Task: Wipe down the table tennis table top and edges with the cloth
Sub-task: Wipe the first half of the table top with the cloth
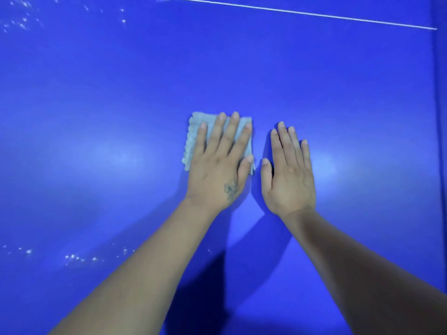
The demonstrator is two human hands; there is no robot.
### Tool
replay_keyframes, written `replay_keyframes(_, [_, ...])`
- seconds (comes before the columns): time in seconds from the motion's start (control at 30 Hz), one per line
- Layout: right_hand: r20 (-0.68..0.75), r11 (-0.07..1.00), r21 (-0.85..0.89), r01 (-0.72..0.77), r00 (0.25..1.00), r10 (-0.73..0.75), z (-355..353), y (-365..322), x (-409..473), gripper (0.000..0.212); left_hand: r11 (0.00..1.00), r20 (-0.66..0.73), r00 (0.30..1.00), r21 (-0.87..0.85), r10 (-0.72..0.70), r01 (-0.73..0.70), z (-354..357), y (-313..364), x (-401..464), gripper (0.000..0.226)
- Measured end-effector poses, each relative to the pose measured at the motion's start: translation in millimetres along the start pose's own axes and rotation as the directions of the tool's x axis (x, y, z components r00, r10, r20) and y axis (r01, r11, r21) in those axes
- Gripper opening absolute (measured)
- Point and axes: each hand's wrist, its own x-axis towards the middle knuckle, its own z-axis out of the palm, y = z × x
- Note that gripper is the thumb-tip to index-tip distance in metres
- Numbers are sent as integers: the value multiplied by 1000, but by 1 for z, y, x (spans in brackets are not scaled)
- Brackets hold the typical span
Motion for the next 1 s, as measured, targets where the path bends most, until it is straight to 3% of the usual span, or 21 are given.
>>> replay_keyframes(0.23, [10,1000,-5,-12,1000,12,-2,-2,-1,63,996,106,990,19,89,-91,-16,-27,-89,63])
replay_keyframes(0.4, [12,1000,-7,-11,1000,11,-1,-2,-1,63,990,35,993,83,-114,111,-27,-88,-76,63])
replay_keyframes(0.5, [-8,1000,-1,-8,1000,8,-3,-3,-2,63,965,-22,967,58,-254,255,-21,-91,-36,62])
replay_keyframes(0.57, [-21,1000,3,-6,1000,6,-3,-3,-2,62,960,-40,962,60,-270,272,-13,-78,-13,63])
replay_keyframes(0.77, [-50,1000,9,6,999,-6,-2,-4,-2,61,995,-14,996,37,-90,90,1,-11,-24,64])
replay_keyframes(1.0, [-37,1000,-7,-8,999,7,-5,-6,-5,62,999,113,993,25,27,-30,-8,19,-145,63])
